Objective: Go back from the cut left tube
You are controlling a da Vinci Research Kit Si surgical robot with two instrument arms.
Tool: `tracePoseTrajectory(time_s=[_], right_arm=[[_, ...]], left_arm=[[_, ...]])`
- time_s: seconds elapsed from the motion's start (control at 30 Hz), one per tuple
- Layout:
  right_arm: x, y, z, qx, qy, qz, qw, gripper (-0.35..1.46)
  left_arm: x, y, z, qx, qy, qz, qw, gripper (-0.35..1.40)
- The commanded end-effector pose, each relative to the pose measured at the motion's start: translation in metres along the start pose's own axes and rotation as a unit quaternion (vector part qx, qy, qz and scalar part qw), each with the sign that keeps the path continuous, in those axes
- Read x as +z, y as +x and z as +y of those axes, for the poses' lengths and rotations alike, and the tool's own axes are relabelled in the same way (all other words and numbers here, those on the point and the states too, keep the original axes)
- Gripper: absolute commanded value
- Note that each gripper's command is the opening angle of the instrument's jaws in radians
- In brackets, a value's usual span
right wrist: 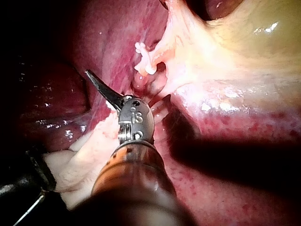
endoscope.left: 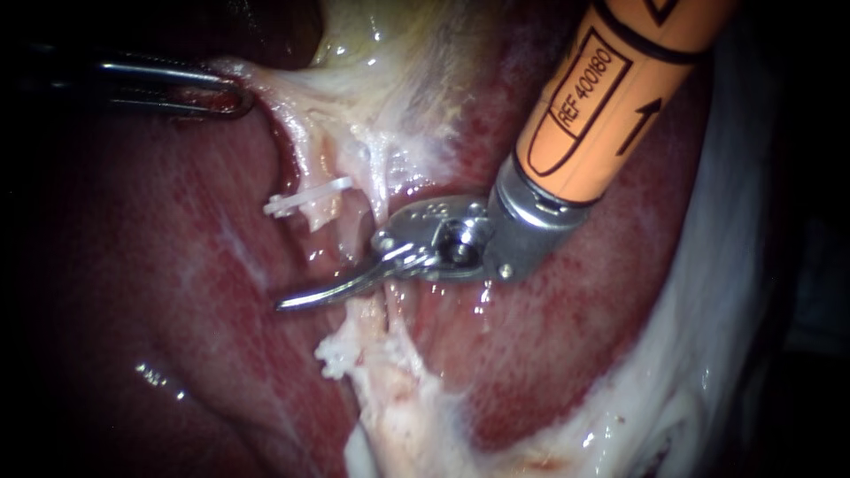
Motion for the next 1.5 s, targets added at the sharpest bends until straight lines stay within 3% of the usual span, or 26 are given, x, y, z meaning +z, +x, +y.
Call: tracePoseTrajectory(time_s=[0.03, 0.07, 0.13, 0.17, 0.23, 0.37, 0.5, 0.6, 0.7, 0.83, 0.87, 0.93, 1.07, 1.2, 1.27, 1.5], right_arm=[[0.0, 0.0, -0.0001, 0.0, 0.001, 0.0, 1.0, -0.35], [0.0001, 0.0001, -0.0001, 0.0, 0.002, -0.001, 1.0, -0.35], [0.0003, 0.0002, -0.0001, 0.0, -0.002, 0.001, 1.0, 0.51], [0.0004, 0.0002, -0.0001, 0.0, -0.003, 0.002, 1.0, 0.84], [0.0007, 0.0004, 0.0001, 0.0, -0.005, 0.003, 1.0, 1.21], [0.0011, 0.0006, 0.0001, 0.0, -0.026, 0.014, 0.9996, 1.41], [0.0009, 0.0005, -0.0001, -0.005, -0.05, 0.024, 0.9985, 1.45], [0.0002, 0.0001, -0.001, -0.047, -0.094, 0.028, 0.9941, 1.45], [-0.0012, -0.0004, -0.0028, -0.099, -0.153, 0.023, 0.983, 1.45], [-0.0042, -0.0005, -0.0063, -0.163, -0.227, -0.002, 0.9603, 1.45], [-0.0052, -0.0004, -0.0073, -0.184, -0.252, -0.019, 0.9501, 1.45], [-0.0069, -0.0001, -0.0087, -0.205, -0.287, -0.048, 0.9344, 1.45], [-0.0107, 0.0005, -0.0112, -0.217, -0.329, -0.107, 0.9126, 1.45], [-0.0136, -0.0001, -0.0131, -0.225, -0.36, -0.129, 0.8964, 1.43], [-0.0145, -0.0007, -0.0138, -0.227, -0.368, -0.134, 0.8916, 1.43], [-0.016, -0.0018, -0.015, -0.218, -0.389, -0.139, 0.8843, 1.43]], left_arm=[[0.0, 0.0, 0.0, 0.0, 0.0, 0.0, 1.0, -0.35], [0.0, 0.0, 0.0, 0.0, 0.0, 0.0, 1.0, -0.35], [0.0, 0.0, 0.0, 0.0, 0.0, 0.0, 1.0, -0.35], [0.0, 0.0, 0.0, 0.0, 0.0, 0.0, 1.0, -0.35], [-0.0001, 0.0, 0.0, 0.0, 0.0, 0.0, 1.0, -0.35], [-0.0001, 0.0, 0.0001, 0.0, 0.0, 0.0, 1.0, -0.35], [-0.0001, 0.0, 0.0002, 0.0, 0.0, 0.0, 1.0, -0.35], [-0.0002, 0.0, 0.0002, 0.0, 0.0, 0.0, 1.0, -0.35], [-0.0002, 0.0, 0.0002, 0.0, 0.0, 0.0, 1.0, -0.35], [-0.0002, -0.0001, 0.0001, 0.0, 0.0, 0.0, 1.0, -0.35], [-0.0002, -0.0001, 0.0001, 0.0, 0.0, 0.0, 1.0, -0.35], [-0.0002, -0.0001, 0.0001, 0.0, 0.0, 0.0, 1.0, -0.35], [-0.0003, -0.0001, 0.0001, 0.0, 0.0, 0.0, 1.0, -0.35], [-0.0003, -0.0001, 0.0001, 0.0, 0.0, 0.0, 1.0, -0.35], [-0.0003, -0.0001, 0.0001, 0.0, 0.0, 0.0, 1.0, -0.35], [0.0004, -0.0001, 0.0002, 0.0, 0.002, 0.001, 1.0, -0.35]])
